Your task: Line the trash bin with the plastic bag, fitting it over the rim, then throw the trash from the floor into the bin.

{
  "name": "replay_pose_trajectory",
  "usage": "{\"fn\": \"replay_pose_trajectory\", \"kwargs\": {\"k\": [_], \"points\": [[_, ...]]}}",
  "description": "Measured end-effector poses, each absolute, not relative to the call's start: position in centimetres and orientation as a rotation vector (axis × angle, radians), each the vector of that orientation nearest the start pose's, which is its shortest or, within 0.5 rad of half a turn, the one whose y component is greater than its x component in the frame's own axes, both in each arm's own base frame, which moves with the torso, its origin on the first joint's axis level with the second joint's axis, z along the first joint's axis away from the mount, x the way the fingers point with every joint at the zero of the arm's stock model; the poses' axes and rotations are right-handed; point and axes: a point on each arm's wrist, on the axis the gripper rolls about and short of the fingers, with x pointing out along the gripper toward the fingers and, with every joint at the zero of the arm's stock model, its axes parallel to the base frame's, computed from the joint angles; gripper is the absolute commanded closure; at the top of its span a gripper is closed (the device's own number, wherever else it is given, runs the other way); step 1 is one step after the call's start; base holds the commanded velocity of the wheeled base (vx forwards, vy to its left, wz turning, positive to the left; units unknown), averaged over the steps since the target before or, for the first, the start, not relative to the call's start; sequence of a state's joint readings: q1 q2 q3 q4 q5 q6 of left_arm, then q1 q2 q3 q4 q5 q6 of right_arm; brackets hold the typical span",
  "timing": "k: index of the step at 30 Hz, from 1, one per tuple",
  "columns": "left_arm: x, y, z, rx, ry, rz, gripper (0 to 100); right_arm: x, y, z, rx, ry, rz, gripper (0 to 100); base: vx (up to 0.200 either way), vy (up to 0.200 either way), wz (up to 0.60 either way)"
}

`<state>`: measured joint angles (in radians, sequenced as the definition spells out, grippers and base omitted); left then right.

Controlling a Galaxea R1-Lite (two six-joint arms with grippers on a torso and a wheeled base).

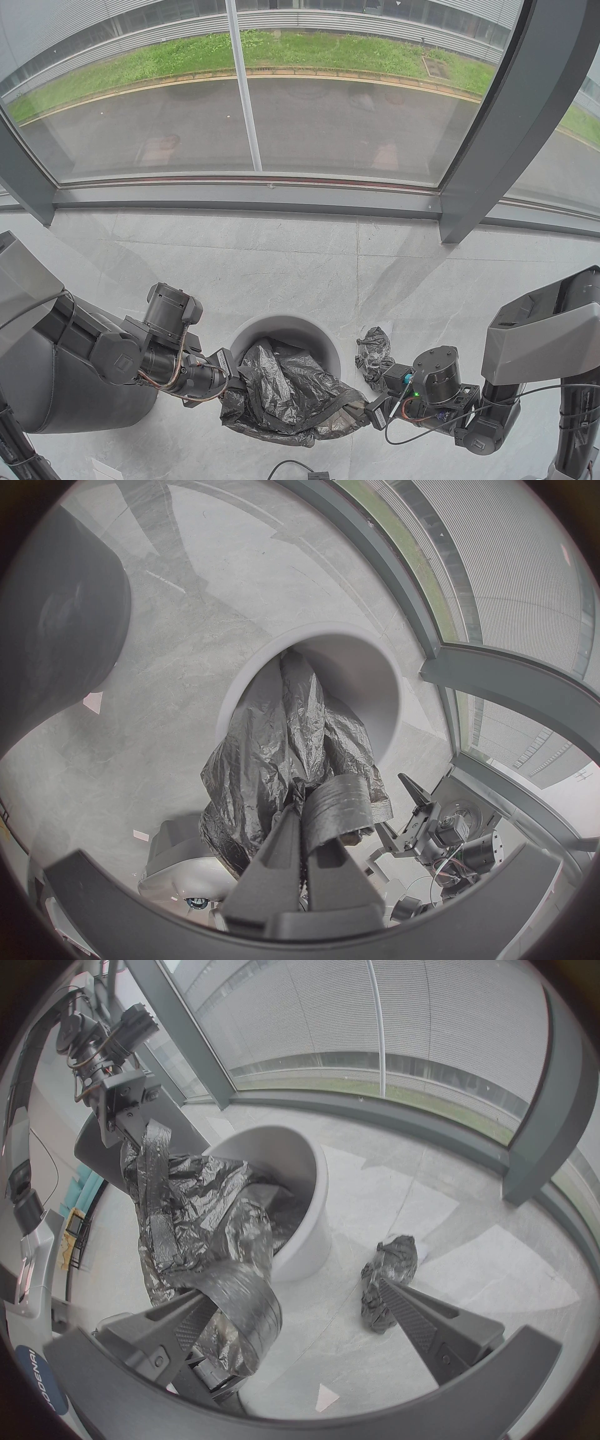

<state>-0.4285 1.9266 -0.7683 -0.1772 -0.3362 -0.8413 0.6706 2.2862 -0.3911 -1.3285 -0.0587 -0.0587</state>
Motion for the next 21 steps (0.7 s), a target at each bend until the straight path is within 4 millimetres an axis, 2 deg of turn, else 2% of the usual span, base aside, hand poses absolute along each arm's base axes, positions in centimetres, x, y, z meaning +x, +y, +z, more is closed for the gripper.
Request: {"fn": "replay_pose_trajectory", "kwargs": {"k": [10,16,21], "points": [[25.5,-12.1,7.7,-0.698,1.217,-0.230,100,22.5,20.0,0.5,-0.323,0.405,0.665,0,0.000,0.000,0.00],[24.5,-11.7,7.2,-0.708,1.249,-0.210,100,22.0,20.4,0.9,-0.323,0.389,0.678,0,0.000,0.000,0.00],[24.6,-11.7,7.0,-0.712,1.236,-0.219,100,22.0,20.4,0.8,-0.327,0.392,0.680,0,0.000,0.000,0.00]]}}
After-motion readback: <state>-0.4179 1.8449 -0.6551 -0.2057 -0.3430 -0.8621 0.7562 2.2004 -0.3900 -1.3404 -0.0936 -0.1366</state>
